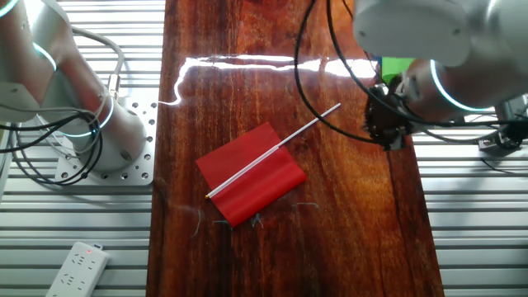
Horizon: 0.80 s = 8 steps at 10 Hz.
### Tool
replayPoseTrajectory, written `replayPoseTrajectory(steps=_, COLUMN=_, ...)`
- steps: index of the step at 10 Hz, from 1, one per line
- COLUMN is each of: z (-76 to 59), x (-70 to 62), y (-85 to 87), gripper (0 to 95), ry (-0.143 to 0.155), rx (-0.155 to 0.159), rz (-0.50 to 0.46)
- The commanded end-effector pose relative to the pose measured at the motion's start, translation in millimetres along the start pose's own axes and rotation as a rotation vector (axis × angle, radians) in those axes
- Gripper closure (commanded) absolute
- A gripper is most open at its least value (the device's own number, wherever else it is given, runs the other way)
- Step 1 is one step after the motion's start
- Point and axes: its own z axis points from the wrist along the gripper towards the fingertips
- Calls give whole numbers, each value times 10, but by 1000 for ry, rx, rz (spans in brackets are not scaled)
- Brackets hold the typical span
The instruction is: Wave the flag
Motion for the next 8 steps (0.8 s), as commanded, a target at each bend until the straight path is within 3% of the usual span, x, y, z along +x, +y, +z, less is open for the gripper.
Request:
replayPoseTrajectory(steps=1, z=58, x=-75, y=-20, gripper=950, ry=12, rx=-7, rz=5)
replayPoseTrajectory(steps=3, z=165, x=-142, y=16, gripper=950, ry=11, rx=-5, rz=39)
replayPoseTrajectory(steps=8, z=369, x=-235, y=321, gripper=950, ry=10, rx=6, rz=96)
